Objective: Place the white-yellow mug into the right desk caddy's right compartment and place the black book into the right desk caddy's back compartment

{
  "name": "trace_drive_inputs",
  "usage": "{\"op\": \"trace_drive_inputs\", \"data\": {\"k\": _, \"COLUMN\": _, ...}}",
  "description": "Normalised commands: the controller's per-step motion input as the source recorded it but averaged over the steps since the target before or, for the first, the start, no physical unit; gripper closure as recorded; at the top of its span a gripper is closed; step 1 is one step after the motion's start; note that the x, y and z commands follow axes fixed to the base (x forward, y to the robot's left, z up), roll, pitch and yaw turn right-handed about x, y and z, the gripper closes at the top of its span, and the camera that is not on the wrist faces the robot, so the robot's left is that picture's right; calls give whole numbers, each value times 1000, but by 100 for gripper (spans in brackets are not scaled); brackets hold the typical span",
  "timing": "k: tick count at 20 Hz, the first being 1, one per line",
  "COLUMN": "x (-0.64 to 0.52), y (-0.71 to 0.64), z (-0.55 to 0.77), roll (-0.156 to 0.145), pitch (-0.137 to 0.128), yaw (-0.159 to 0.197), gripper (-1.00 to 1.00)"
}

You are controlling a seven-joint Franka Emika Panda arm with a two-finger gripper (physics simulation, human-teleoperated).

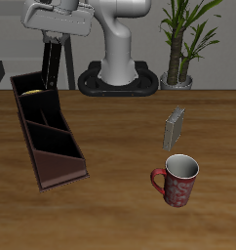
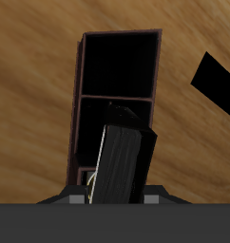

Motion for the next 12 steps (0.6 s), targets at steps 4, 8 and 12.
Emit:
{"op": "trace_drive_inputs", "data": {"k": 4, "x": 69, "y": -250, "z": 72, "roll": -15, "pitch": -12, "yaw": -30, "gripper": 100}}
{"op": "trace_drive_inputs", "data": {"k": 8, "x": 23, "y": -148, "z": 27, "roll": 11, "pitch": -10, "yaw": -10, "gripper": 100}}
{"op": "trace_drive_inputs", "data": {"k": 12, "x": 36, "y": -334, "z": 188, "roll": 78, "pitch": -29, "yaw": -50, "gripper": 100}}
